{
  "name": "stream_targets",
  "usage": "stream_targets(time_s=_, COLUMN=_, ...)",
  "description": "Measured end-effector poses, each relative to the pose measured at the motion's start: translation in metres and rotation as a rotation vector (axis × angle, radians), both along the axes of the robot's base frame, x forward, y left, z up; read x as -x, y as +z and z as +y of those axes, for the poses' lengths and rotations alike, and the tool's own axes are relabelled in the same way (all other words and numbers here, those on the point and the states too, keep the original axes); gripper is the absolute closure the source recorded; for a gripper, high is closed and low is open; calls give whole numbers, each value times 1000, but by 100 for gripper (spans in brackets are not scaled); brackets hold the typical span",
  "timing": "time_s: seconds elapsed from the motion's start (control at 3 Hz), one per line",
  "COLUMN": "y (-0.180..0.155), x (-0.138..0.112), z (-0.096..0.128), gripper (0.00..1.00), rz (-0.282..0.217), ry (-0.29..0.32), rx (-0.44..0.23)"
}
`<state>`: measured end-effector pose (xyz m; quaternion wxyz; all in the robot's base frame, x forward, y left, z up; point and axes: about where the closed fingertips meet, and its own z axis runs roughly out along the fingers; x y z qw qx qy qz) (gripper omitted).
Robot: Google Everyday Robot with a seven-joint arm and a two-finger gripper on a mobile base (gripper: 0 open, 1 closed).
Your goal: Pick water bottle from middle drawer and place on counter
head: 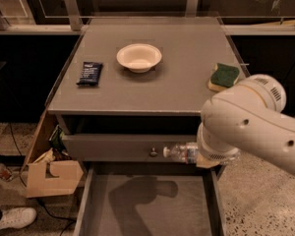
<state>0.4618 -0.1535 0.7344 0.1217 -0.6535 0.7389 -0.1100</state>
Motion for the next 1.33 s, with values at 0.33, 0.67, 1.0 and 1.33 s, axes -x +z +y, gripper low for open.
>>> stream_targets(time_s=0.33, y=63, x=0, z=-9, gripper=100, rz=-88, ry=-24, rx=50)
stream_targets(time_s=0.67, y=63, x=0, z=-9, gripper=100, rz=-88, ry=-24, rx=50)
stream_targets(time_s=1.0, y=83, x=-3, z=-13, gripper=100, rz=-116, ry=-23, rx=74)
stream_targets(time_s=1.33, y=124, x=-11, z=-15, gripper=100, rz=-177, ry=-24, rx=91)
